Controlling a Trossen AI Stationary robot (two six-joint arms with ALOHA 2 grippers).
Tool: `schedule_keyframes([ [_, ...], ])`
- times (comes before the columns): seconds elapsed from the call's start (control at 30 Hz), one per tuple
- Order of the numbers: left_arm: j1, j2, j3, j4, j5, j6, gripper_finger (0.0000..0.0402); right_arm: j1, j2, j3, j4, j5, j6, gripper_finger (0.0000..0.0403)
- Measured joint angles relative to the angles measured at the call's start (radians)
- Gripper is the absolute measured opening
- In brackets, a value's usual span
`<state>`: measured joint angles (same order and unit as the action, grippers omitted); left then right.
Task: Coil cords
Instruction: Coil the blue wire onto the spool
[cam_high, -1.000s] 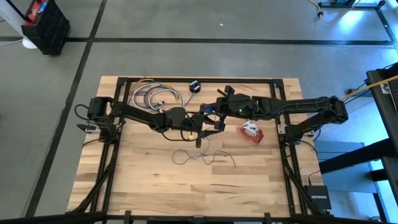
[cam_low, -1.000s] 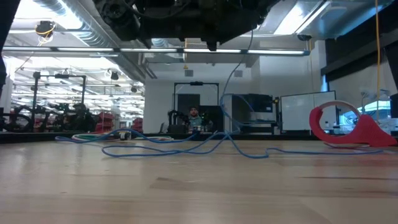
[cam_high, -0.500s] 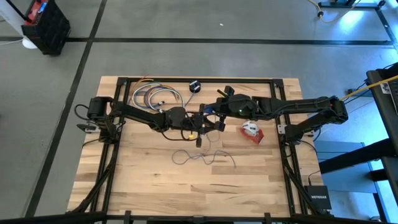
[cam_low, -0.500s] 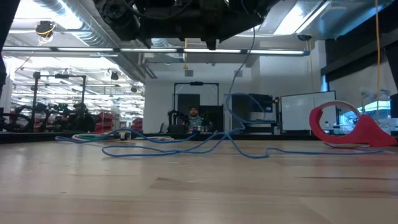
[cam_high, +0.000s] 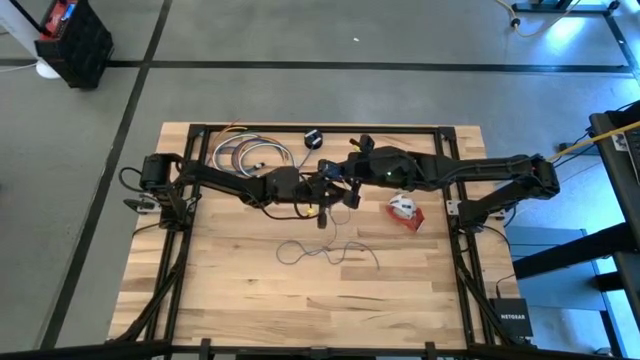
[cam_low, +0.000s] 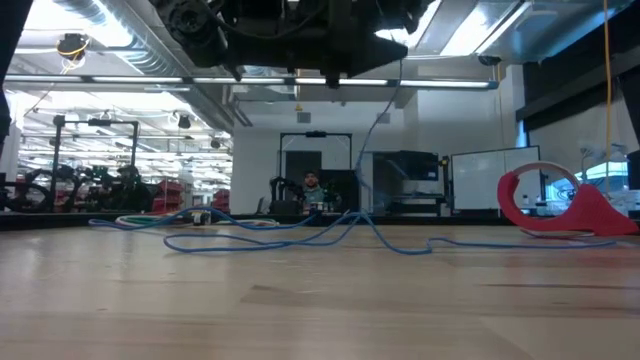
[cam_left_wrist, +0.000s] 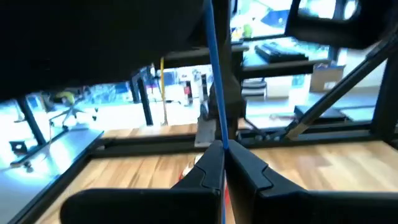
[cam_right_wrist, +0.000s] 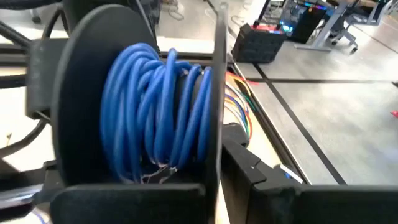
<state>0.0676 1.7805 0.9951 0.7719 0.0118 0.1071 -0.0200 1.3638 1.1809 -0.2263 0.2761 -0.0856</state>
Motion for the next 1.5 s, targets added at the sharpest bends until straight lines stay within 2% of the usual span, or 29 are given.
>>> schedule_keyframes([
  [0.43, 0.031, -0.086, -0.004, -0.253, -0.105, 0.062, 0.0003, 0.044, -0.084, 0.049, -0.244, 0.068, -0.007, 0.0019],
  [0.8, 0.031, -0.245, -0.003, -0.549, -0.157, 0.077, 0.0001, 0.066, -0.084, 0.048, -0.388, 0.175, 0.035, 0.0019],
  [0.93, 0.031, -0.293, -0.003, -0.634, -0.176, 0.065, 0.0001, 0.066, -0.075, 0.047, -0.395, 0.211, 0.037, 0.0019],
  [1.13, 0.031, -0.362, -0.004, -0.661, -0.184, 0.043, 0.0000, 0.066, -0.044, 0.004, -0.361, 0.215, 0.036, 0.0019],
  [1.5, 0.025, -0.400, -0.004, -0.658, -0.182, -0.057, 0.0000, 0.051, 0.043, -0.064, -0.149, 0.294, 0.028, 0.0019],
])
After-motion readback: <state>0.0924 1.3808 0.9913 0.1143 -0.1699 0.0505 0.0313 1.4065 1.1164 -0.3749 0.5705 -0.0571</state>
